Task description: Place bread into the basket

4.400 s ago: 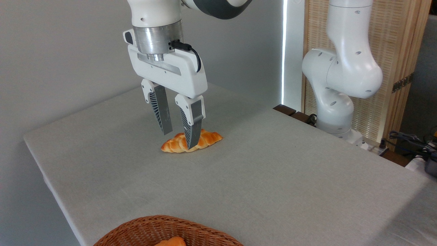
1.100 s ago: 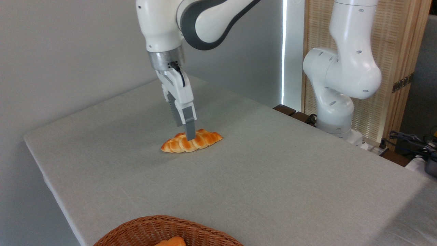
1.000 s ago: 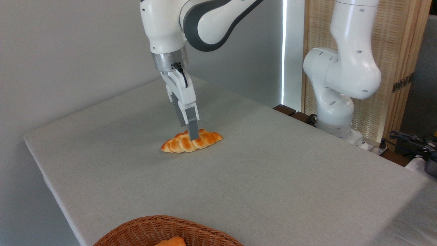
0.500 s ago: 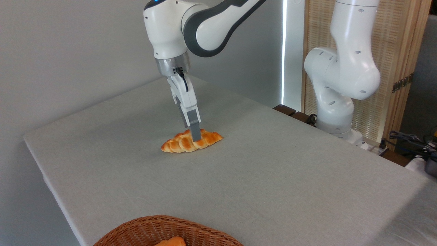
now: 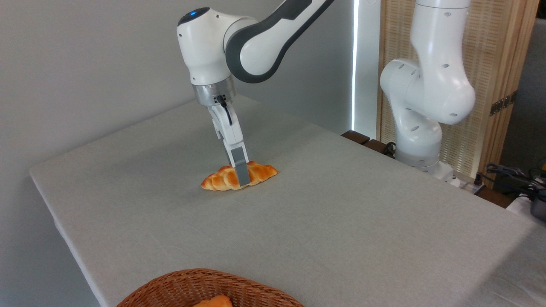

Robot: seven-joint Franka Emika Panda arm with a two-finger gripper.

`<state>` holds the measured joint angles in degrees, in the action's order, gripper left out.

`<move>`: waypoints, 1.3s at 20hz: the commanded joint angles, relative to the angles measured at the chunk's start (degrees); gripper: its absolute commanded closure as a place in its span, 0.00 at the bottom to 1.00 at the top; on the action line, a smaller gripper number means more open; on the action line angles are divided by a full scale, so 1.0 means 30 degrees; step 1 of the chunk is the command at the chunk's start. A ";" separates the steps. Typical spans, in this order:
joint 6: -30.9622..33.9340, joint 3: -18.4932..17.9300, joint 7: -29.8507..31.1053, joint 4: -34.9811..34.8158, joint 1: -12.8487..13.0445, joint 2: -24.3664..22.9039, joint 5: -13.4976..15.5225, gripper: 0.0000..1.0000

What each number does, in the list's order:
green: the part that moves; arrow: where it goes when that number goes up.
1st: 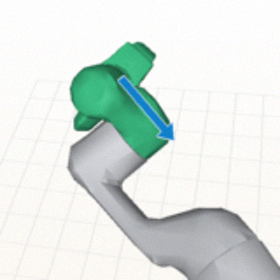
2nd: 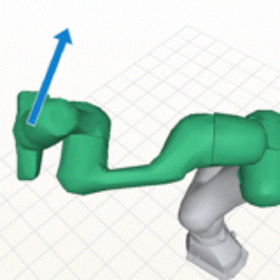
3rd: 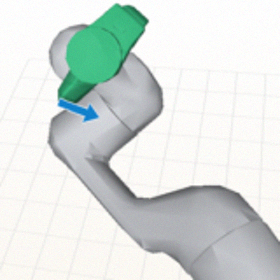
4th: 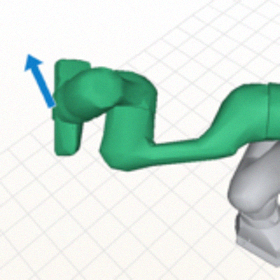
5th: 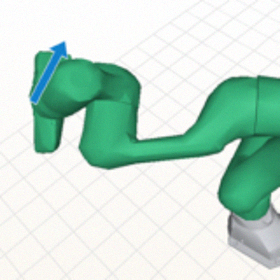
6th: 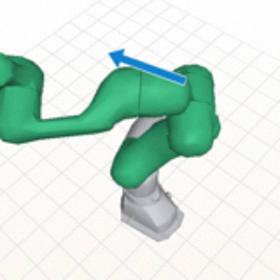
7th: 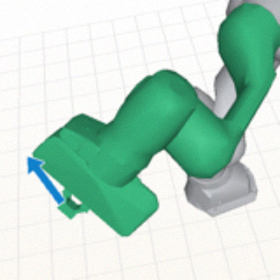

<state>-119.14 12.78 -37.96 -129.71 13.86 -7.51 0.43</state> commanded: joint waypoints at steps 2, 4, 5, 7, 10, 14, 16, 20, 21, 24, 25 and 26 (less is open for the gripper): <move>-0.0482 -0.0334 -0.0296 -0.0095 0.0097 -0.0044 -0.0261 0.59; -0.0482 -0.0334 -0.0296 -0.0095 0.0097 -0.0073 -0.0261 0.57; -0.0453 -0.0334 -0.0296 -0.0095 0.0097 -0.0073 -0.0261 0.57; -0.0482 -0.0334 -0.0296 -0.0095 0.0097 -0.0073 -0.0261 0.57; -0.0453 -0.0334 -0.0296 -0.0095 0.0097 -0.0161 -0.0261 0.56; -0.0453 -0.0450 -0.0033 0.0168 0.0068 -0.0715 -0.0115 0.56; -0.0423 -0.1121 -0.0033 0.0489 0.0067 -0.1009 -0.0027 0.56; -0.0423 -0.2115 0.0084 0.1455 0.0009 -0.1186 -0.0026 0.56; -0.0423 -0.2498 0.0085 0.1777 -0.0020 -0.1274 -0.0055 0.56; -0.0569 -0.4399 -0.0032 0.3474 -0.0108 -0.0954 -0.0056 0.56; -0.0947 -0.4986 -0.0033 0.4001 -0.0108 -0.0633 -0.0056 0.55; -0.1560 -0.5456 0.0054 0.4355 -0.0108 -0.0369 -0.0056 0.55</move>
<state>-119.66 1.03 -37.91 -120.80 13.27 -10.98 0.43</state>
